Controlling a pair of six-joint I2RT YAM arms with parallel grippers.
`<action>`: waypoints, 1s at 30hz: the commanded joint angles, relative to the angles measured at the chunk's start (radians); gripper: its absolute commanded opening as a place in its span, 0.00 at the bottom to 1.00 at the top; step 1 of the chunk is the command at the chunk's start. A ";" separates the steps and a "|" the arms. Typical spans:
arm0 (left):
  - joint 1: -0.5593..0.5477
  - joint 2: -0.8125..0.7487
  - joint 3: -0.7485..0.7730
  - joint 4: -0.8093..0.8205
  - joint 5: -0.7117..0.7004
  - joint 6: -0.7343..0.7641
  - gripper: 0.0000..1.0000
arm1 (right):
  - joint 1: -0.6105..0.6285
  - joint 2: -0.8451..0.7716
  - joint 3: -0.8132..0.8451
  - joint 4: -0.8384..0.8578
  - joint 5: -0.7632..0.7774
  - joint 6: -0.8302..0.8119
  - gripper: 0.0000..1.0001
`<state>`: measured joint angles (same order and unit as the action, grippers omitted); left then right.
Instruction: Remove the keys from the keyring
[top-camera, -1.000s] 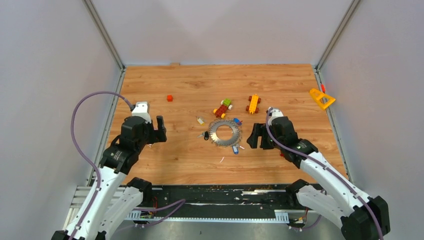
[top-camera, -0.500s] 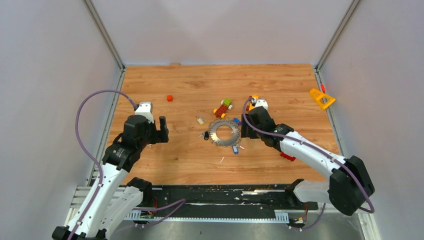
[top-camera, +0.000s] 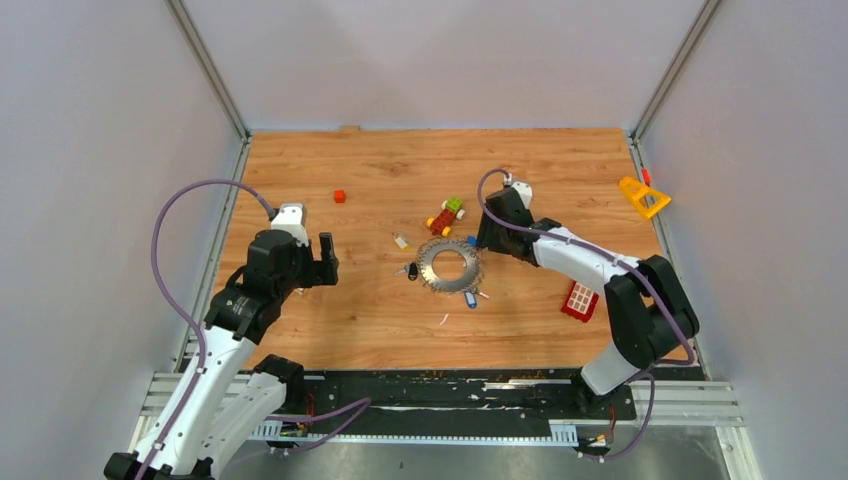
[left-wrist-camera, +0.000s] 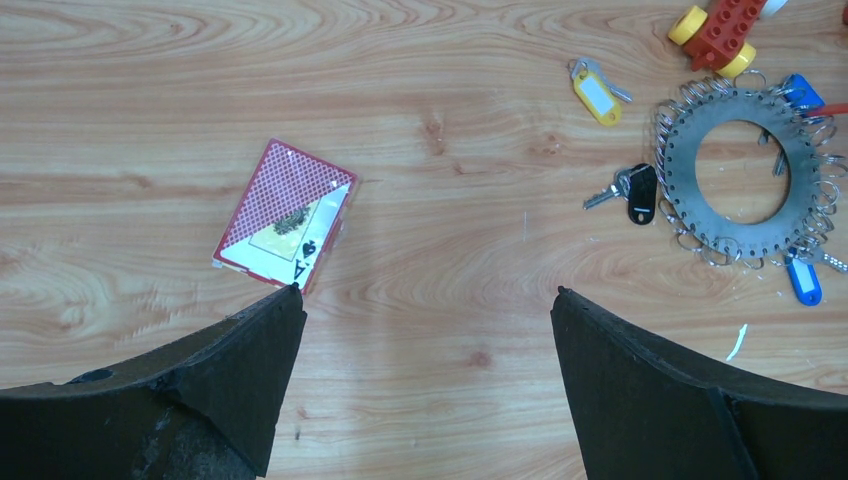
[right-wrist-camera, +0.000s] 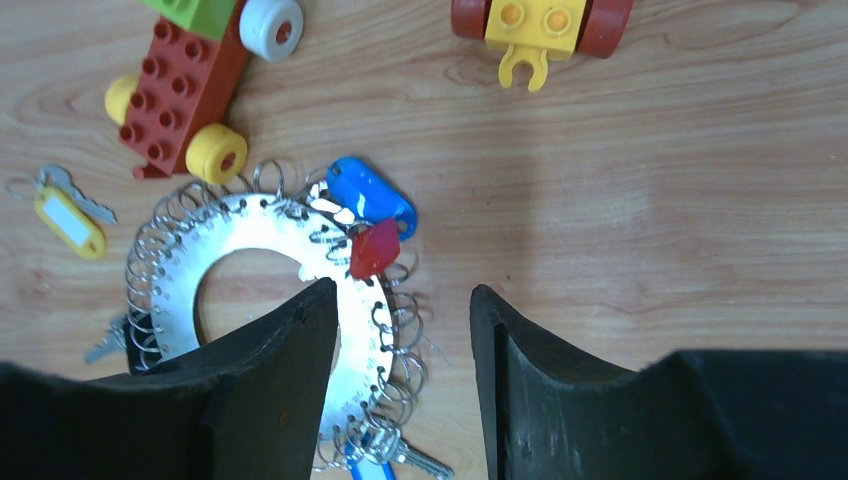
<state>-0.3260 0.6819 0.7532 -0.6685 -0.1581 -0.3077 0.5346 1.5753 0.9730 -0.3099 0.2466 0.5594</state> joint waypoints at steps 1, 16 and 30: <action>-0.002 0.000 -0.003 0.033 0.012 0.018 1.00 | -0.041 0.029 0.053 0.079 -0.050 0.172 0.51; -0.002 0.007 -0.002 0.032 0.016 0.020 1.00 | -0.073 0.200 0.130 0.108 -0.176 0.245 0.40; -0.002 0.010 -0.002 0.033 0.015 0.019 1.00 | -0.074 0.193 0.116 0.109 -0.181 0.228 0.20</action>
<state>-0.3260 0.6899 0.7525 -0.6682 -0.1558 -0.3073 0.4625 1.7744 1.0653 -0.2333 0.0757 0.7918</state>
